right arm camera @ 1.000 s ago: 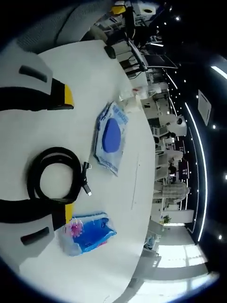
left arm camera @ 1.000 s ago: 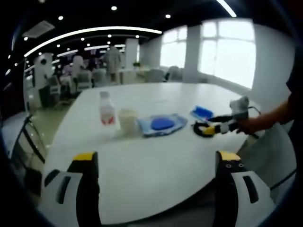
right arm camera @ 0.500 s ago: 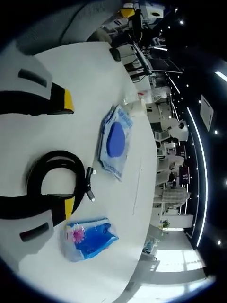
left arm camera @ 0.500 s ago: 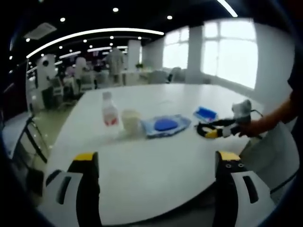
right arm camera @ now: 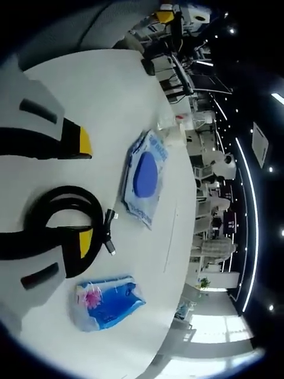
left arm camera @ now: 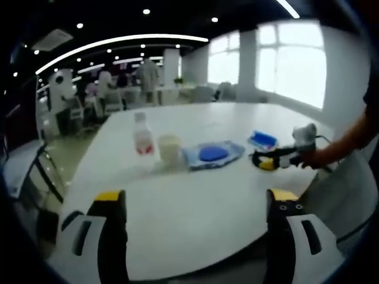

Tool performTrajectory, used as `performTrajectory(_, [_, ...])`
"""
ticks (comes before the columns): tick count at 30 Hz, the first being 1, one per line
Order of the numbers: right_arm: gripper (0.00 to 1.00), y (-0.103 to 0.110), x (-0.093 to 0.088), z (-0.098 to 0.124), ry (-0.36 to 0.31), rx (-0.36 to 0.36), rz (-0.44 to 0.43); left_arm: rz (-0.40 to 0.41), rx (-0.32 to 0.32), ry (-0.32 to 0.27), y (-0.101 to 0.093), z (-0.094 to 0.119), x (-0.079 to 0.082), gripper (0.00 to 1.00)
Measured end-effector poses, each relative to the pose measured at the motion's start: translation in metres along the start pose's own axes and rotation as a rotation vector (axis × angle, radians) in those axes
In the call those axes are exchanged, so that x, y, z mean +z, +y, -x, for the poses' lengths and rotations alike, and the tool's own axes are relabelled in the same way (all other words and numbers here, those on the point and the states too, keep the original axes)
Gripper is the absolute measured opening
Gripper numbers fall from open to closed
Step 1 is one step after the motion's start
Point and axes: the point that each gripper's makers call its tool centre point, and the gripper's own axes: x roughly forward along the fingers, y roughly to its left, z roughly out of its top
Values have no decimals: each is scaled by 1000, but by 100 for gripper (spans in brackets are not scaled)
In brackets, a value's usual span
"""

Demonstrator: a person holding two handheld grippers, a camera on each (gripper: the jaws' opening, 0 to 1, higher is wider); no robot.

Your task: Arrange the tabletop items into an orderly group along one side of the table until the central work area is clear of visible clutter.

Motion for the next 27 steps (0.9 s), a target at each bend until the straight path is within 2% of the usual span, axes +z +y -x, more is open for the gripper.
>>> performTrajectory(5, [40, -2, -6, -7, 23, -1, 10, -20, 5, 4, 0, -1, 0, 94])
performTrajectory(10, [30, -7, -7, -12, 29, -16, -4, -35, 3, 17, -1, -2, -3, 93])
performTrajectory(18, [16, -10, -21, -13, 72, -10, -38, -50, 12, 36, 1, -2, -7, 91])
performTrajectory(27, [8, -6, -20, -12, 84, 1, -35, -66, 11, 46, 0, -3, -8, 89])
